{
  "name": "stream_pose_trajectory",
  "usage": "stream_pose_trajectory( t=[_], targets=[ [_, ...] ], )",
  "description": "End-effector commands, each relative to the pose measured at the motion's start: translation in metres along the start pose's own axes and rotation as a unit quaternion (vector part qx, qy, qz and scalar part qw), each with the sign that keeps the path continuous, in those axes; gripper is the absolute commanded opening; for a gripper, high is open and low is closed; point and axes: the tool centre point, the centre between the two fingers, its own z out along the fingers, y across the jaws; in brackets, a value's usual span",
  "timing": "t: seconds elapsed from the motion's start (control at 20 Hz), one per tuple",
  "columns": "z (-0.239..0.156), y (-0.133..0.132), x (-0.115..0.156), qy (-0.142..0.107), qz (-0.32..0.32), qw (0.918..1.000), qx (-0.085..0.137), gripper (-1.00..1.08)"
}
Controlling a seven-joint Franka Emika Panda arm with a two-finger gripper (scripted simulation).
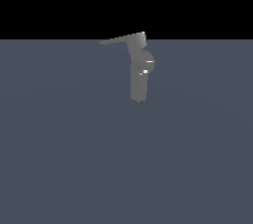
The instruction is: Turn on the faucet by rotating a designated handle.
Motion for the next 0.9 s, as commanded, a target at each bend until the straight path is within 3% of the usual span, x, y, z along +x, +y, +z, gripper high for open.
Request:
stream_pose_trajectory(
  t=[0.0,0.45,0.85],
  targets=[
    [0.000,0.000,0.000,0.000,0.000,1.0000,0.000,-1.00],
    [0.008,-0.012,0.000,-0.021,-0.003,0.9998,0.006,-1.00],
    [0.007,-0.013,0.005,-0.022,0.006,0.9997,0.007,-1.00]
  ],
)
